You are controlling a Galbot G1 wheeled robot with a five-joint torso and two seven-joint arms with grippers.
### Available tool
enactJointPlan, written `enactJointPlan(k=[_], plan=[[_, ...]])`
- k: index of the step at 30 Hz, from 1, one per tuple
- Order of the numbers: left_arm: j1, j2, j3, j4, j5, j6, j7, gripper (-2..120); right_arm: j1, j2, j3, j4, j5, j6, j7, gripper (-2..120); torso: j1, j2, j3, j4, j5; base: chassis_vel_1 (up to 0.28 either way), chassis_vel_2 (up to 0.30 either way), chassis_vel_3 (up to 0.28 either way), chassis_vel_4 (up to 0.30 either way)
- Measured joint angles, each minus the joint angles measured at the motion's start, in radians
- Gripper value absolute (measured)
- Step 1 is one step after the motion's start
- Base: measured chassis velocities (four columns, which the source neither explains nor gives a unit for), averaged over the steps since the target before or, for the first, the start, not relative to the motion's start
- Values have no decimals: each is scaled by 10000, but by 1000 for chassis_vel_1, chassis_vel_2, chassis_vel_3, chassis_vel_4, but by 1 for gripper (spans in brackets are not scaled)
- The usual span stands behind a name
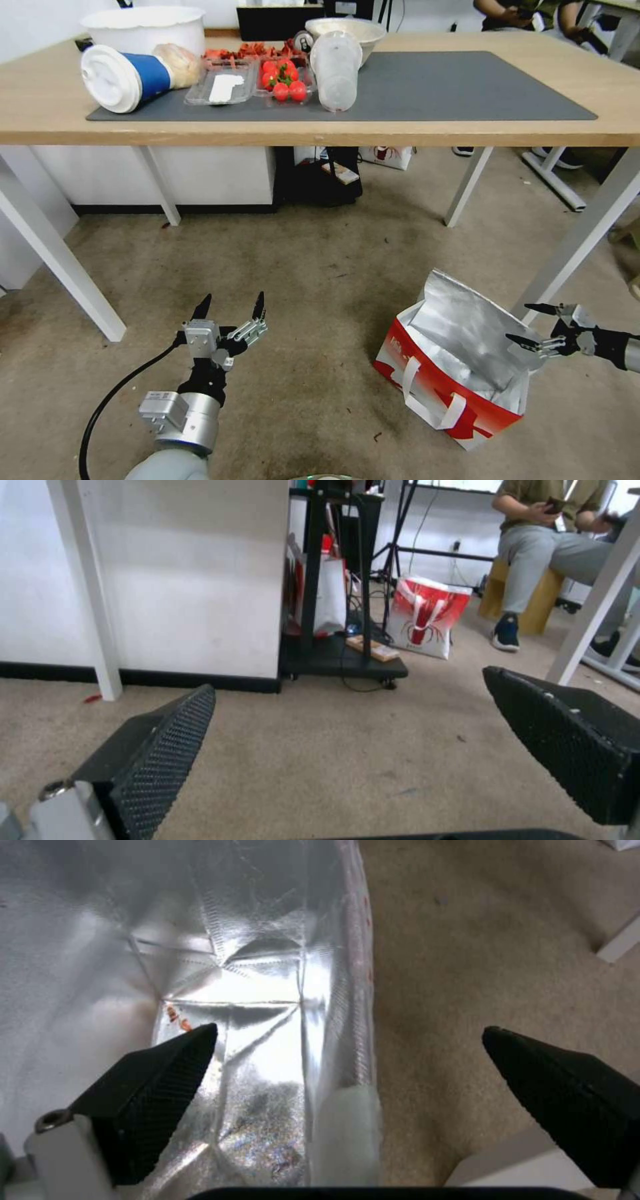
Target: Pick up the food delivery bag from the floor and place it on the table.
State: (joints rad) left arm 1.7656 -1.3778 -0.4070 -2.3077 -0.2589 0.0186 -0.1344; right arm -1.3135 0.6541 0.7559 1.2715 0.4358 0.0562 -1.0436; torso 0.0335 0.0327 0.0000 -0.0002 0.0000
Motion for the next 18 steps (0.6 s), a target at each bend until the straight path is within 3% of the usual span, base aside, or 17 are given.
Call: enactJointPlan(k=[13,18], plan=[[18,88,-26,30,4,-139,-215,100,259,336,-216,-304,-34,78,-59,100,0,1,-1,2,0,0,0,0,0],[11,164,-59,31,-17,-179,-327,100,336,422,-272,-387,-66,-130,-113,87,0,2,0,3,0,0,0,0,0]])
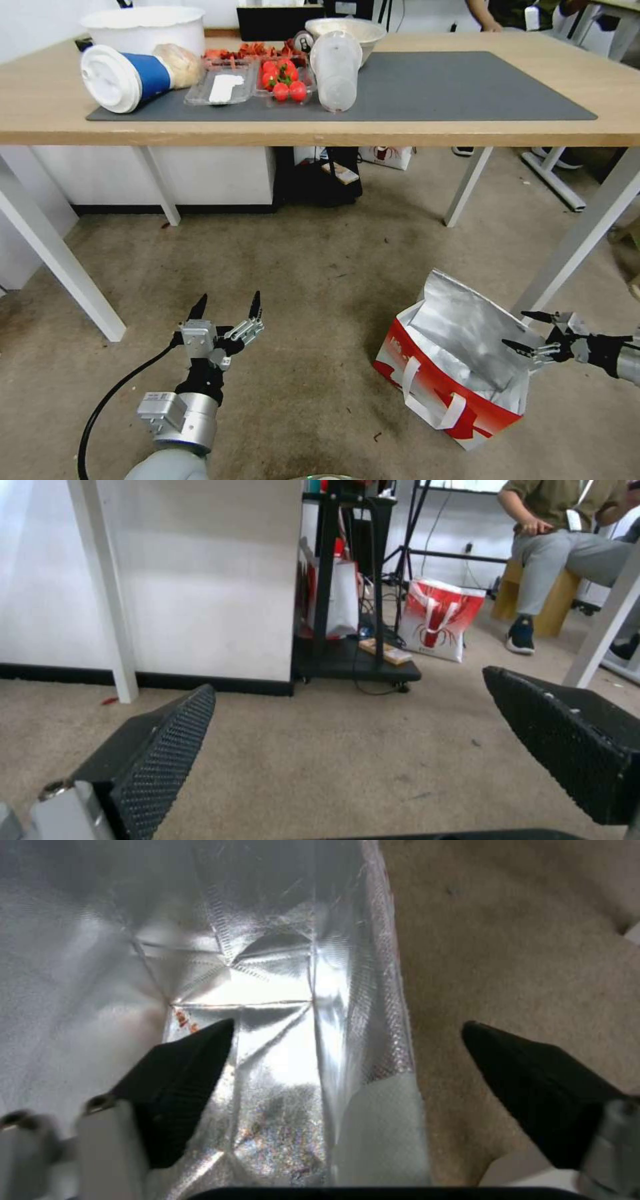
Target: Pick up the food delivery bag from the floor and place it on the table.
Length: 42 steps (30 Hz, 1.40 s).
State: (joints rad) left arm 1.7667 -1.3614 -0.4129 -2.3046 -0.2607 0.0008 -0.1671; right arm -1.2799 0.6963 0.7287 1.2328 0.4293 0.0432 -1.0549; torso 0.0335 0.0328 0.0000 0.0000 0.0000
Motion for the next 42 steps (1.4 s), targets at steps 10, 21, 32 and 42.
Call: enactJointPlan(k=[10,21,32,42], plan=[[-3,48,-12,-100,-63,-128,-196,100,-70,17,-103,-58,624,-353,93,58,0,0,0,0,0,0,0,0,0],[29,72,-26,-95,-54,-301,-308,100,-282,59,-59,-161,943,-516,114,18,0,0,0,0,-1,0,0,0,0],[24,92,-123,-127,-51,-400,-343,100,-434,57,1,120,964,-575,100,0,1,0,0,1,-1,0,0,0,0],[8,46,-109,-103,-34,-352,-326,100,-1515,-201,333,1826,2240,-1226,813,0,1,1,0,1,-1,0,0,0,0]])
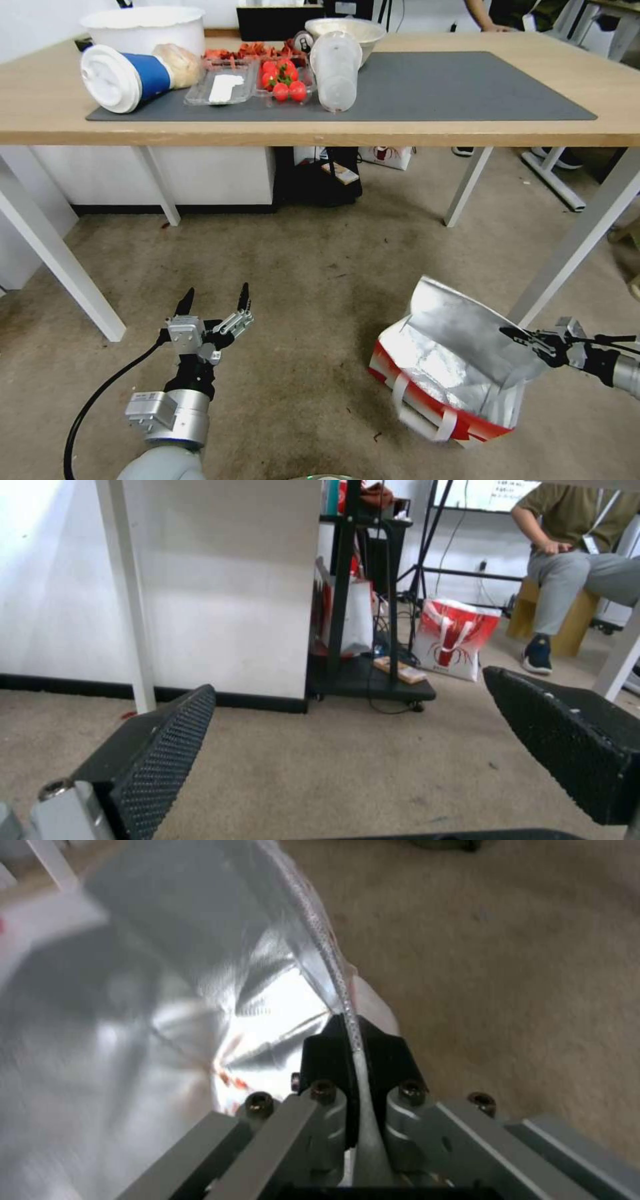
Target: Pick up the food delivery bag from the floor and place it on the table.
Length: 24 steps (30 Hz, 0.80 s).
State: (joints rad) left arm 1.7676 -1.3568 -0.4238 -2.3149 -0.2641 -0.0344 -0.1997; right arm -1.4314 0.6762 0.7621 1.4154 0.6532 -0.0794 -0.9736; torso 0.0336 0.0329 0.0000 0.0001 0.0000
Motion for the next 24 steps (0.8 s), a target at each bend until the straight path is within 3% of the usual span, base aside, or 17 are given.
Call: enactJointPlan(k=[6,10,19,24], plan=[[-2,23,-44,-33,5,1,-11,100,-1255,-378,296,2317,1989,-996,1686,0,0,0,0,-1,-1,0,0,0,0],[12,1,-44,-64,5,3,-16,100,-1758,-547,436,3354,2954,-1352,2237,0,0,0,0,-1,-1,0,0,0,0],[-6,-8,-32,-97,6,18,-12,100,-2541,-1026,737,5356,4785,-1837,3248,0,0,0,0,-1,-2,0,0,0,0],[-12,-8,-31,-100,-6,19,-19,100,-2785,-1281,969,5836,5667,-1947,3648,0,0,0,0,-1,-1,0,0,0,0]])
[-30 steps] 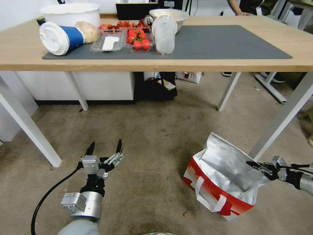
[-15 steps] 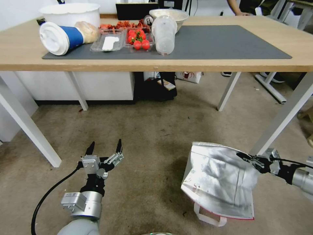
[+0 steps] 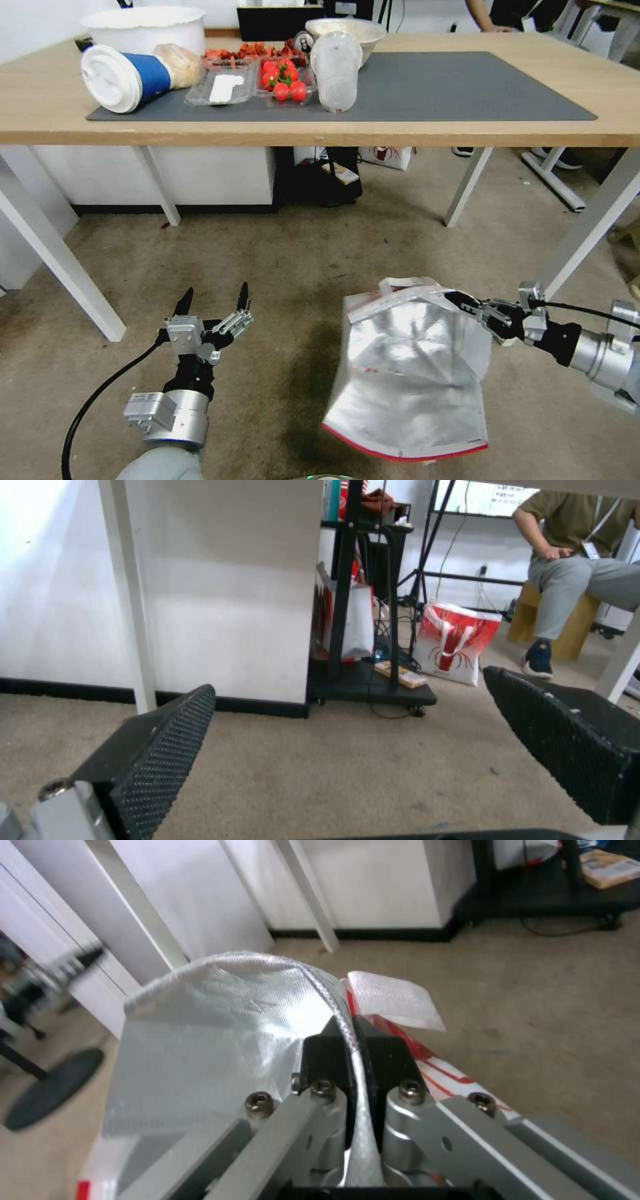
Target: Pick up the food delivery bag from the floor and place it on the table.
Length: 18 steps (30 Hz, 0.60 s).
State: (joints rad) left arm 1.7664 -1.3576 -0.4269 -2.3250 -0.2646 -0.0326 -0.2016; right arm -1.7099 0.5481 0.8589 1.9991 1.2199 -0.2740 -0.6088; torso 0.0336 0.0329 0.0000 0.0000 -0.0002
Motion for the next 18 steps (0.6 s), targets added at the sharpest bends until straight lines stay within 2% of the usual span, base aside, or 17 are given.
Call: enactJointPlan(k=[3,4,6,7,10,18], plan=[[-5,-4,0,-1,-65,22,-3,100,-395,-367,417,723,2008,-145,844,0,-1,0,1,0,-1,0,0,0,0],[-5,-4,0,-1,-65,22,-3,100,-395,-367,417,723,2008,-145,844,0,-1,0,1,0,-1,0,0,0,0],[-19,0,-21,-16,-150,159,25,100,-609,-560,709,1362,3797,-268,1784,0,-1,0,0,0,-1,0,0,0,0],[-19,0,-21,-16,-150,159,25,100,-609,-560,709,1362,3797,-268,1784,0,-1,0,0,0,-1,0,0,0,0],[-35,52,-75,-17,-234,201,27,100,-702,-748,877,1843,5159,-410,2352,0,0,0,0,0,0,0,0,0,0],[-88,107,-128,-29,-374,312,-55,100,-643,-927,783,2207,5561,-545,2464,0,-1,0,0,0,1,0,0,0,0]])
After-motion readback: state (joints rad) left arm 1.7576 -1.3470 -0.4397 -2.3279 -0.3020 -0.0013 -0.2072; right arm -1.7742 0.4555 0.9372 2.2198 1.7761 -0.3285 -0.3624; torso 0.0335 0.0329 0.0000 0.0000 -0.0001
